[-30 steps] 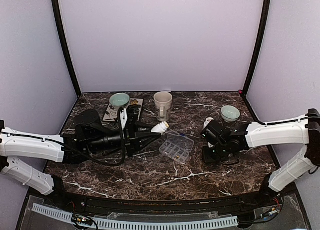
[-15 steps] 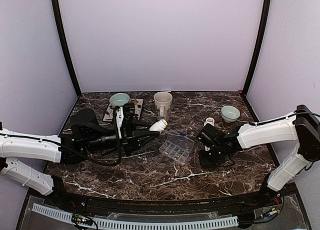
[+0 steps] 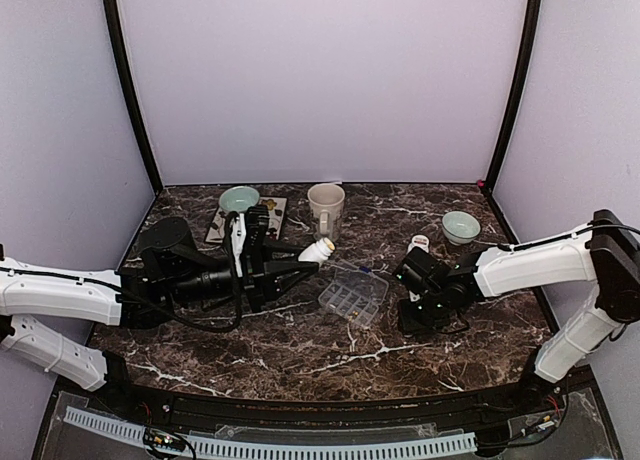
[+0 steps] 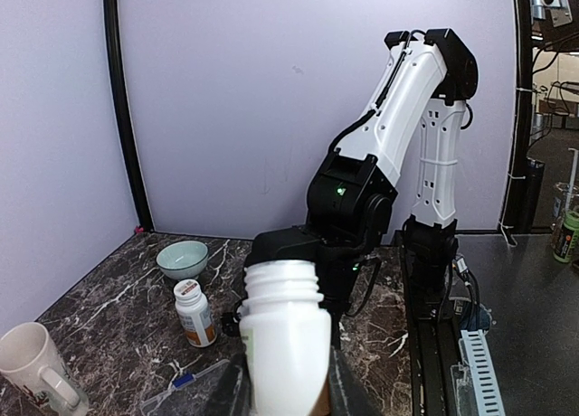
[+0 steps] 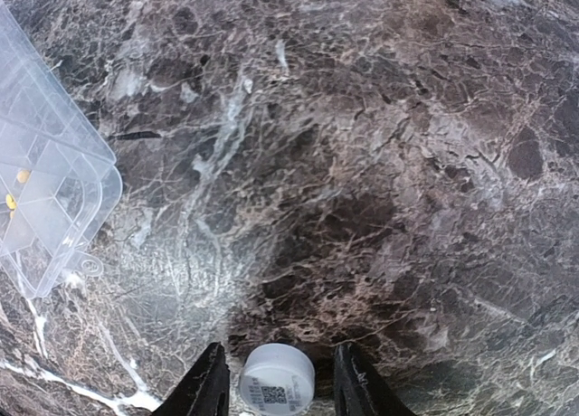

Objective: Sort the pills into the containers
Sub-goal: Place the lid of the pill bottle at the center of the board, then pick up the lid of the pill bottle from the center of the board.

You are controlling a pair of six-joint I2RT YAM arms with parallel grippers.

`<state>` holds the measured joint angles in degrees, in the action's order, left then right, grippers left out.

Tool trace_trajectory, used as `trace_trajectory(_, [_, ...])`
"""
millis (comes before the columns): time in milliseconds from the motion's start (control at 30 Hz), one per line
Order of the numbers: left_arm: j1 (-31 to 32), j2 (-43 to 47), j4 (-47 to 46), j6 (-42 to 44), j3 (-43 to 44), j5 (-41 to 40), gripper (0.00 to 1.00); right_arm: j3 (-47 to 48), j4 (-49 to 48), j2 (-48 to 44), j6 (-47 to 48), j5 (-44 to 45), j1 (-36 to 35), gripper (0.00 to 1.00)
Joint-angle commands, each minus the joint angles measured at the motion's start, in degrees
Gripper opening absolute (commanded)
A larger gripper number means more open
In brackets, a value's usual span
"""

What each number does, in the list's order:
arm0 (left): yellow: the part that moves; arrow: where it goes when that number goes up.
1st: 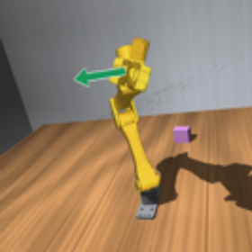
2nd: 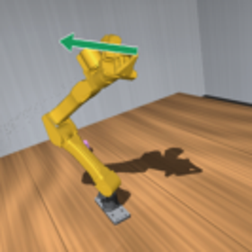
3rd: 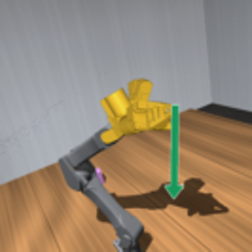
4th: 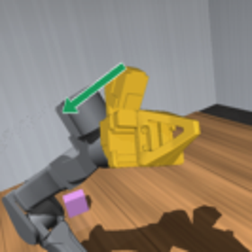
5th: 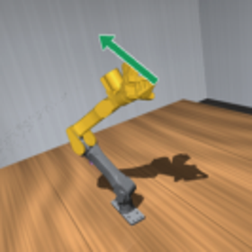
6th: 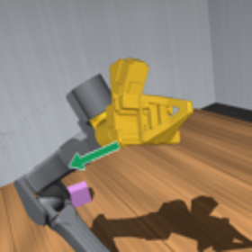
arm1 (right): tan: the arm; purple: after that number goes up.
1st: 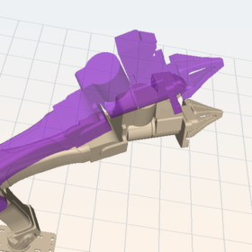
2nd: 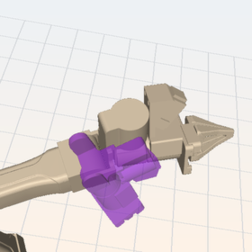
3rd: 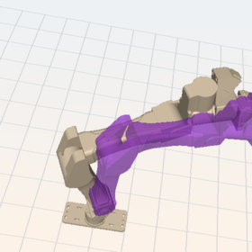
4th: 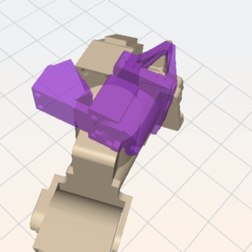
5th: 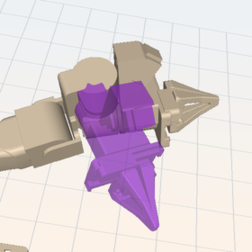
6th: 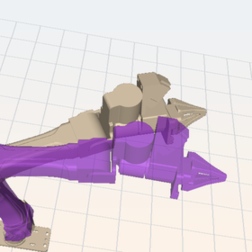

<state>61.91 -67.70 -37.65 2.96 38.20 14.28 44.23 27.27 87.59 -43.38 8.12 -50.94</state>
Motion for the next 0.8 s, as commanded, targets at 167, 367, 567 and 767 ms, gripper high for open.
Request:
trace_trajectory(167, [0.23,1.49,-1.6,0.29,-0.89,-0.39,0.0,0.46,4.26,-2.54,-0.55,3.58,-0.83,0.41])
trace_trajectory(367, [0.23,1.48,-1.56,0.34,-1.1,-0.4,0.0,1.53,6.09,-2.71,-0.74,4.32,-2.5,0.41])
trace_trajectory(567, [0.23,1.61,-1.44,0.38,-1.11,-0.48,0.0,2.2,6.61,-1.86,-0.4,4.12,-3.58,0.4])
trace_trajectory(767, [0.23,1.52,-1.42,0.39,-1.2,-0.55,0.0,2.52,6.49,-1.25,0.04,4.19,-3.82,0.37])
